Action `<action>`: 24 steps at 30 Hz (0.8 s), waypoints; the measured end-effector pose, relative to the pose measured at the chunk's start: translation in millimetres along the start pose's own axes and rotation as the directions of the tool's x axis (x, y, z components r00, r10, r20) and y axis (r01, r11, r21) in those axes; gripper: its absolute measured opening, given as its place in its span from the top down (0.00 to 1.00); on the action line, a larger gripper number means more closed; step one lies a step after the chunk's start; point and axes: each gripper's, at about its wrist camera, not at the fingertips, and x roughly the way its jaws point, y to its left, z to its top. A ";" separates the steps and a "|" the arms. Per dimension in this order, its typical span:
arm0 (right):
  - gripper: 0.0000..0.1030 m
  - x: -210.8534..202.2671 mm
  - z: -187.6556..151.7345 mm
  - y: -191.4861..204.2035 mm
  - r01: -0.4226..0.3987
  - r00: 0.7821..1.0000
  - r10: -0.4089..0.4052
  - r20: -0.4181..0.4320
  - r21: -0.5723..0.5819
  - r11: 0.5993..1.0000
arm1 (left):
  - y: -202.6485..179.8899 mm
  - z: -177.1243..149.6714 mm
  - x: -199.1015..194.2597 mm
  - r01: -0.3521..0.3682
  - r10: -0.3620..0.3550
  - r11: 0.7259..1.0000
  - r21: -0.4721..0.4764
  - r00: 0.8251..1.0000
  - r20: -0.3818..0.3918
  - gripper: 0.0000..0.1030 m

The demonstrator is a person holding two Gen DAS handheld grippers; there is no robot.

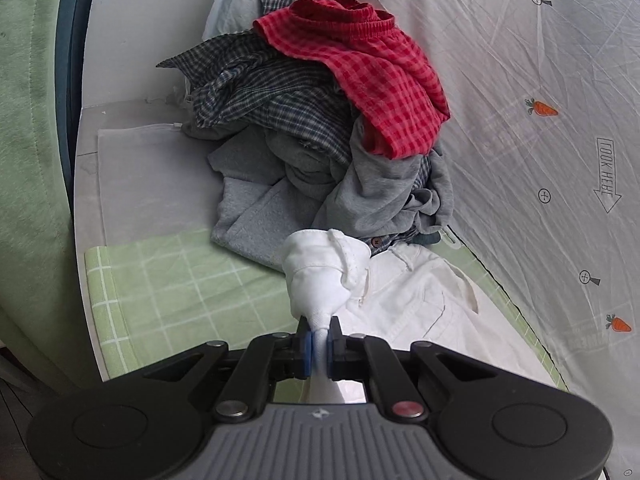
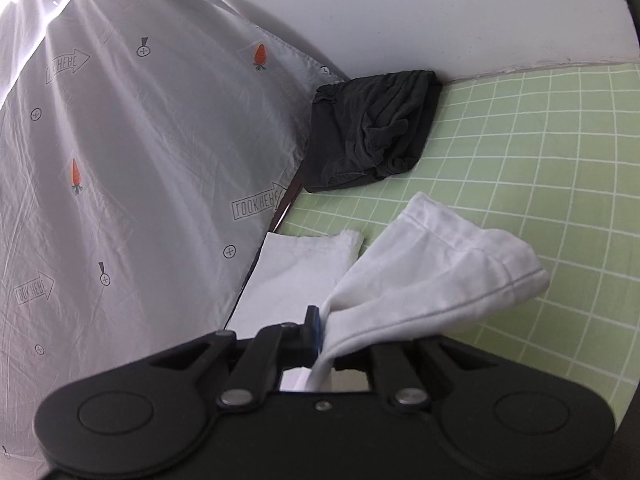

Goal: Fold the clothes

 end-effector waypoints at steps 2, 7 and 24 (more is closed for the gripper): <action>0.95 8.6 7.2 15.8 -0.027 1.000 0.028 0.012 -0.045 0.999 | -15.5 6.4 2.2 0.007 -0.008 1.000 0.020 1.000 0.026 0.93; 0.95 53.6 16.5 40.0 0.004 0.999 0.000 0.034 -0.109 0.994 | -49.8 5.9 24.7 -0.005 0.004 1.000 0.028 0.999 0.047 0.92; 0.75 374.4 54.0 174.2 0.003 0.965 -0.110 -0.238 -0.408 0.913 | -257.6 58.4 192.1 -0.003 -0.009 0.973 0.231 0.999 0.049 0.50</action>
